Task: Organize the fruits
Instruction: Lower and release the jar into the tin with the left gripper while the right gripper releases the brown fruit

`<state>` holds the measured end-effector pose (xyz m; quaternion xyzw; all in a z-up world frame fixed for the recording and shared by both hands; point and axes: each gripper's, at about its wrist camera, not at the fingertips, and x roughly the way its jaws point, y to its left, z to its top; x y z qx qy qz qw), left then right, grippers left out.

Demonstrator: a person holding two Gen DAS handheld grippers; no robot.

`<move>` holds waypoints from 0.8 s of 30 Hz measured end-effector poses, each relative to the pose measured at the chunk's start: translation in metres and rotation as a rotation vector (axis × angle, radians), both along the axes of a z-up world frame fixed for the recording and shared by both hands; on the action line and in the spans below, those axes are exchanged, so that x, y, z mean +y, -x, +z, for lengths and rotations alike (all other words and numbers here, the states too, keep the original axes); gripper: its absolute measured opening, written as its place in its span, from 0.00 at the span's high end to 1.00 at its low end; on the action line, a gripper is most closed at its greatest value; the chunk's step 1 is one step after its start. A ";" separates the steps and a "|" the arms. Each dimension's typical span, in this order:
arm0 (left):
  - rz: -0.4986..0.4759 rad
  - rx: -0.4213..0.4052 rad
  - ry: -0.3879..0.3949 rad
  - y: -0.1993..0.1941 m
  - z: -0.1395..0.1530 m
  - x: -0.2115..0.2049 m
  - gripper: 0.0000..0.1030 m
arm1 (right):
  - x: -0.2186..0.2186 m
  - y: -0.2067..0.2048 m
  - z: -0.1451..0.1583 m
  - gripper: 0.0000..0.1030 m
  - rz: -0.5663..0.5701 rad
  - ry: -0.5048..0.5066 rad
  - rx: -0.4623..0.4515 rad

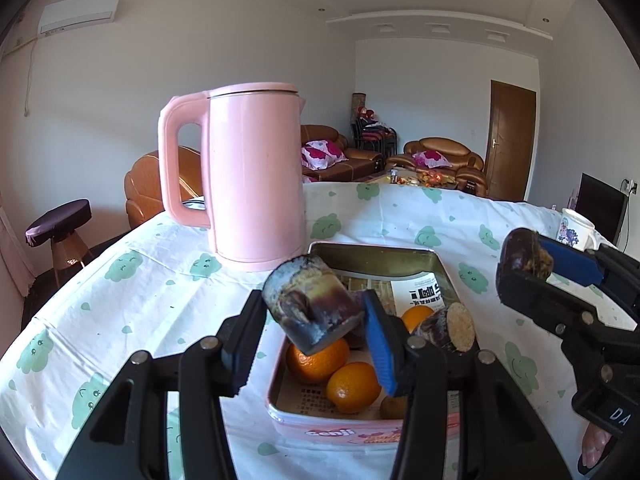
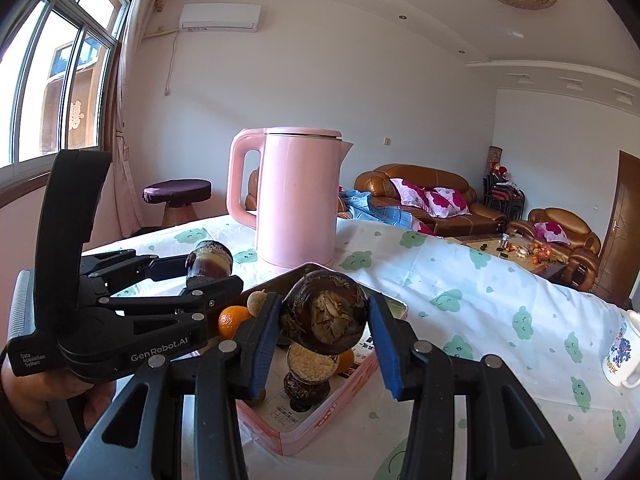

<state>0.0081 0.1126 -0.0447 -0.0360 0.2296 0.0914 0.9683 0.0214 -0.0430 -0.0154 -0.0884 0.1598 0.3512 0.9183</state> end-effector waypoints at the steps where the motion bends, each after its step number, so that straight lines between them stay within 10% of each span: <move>1: 0.002 0.002 0.003 0.000 -0.001 0.001 0.51 | 0.003 0.001 -0.001 0.55 0.004 0.004 0.000; 24: 0.002 0.013 0.029 0.002 -0.007 0.013 0.51 | 0.039 -0.004 -0.026 0.55 0.049 0.071 0.033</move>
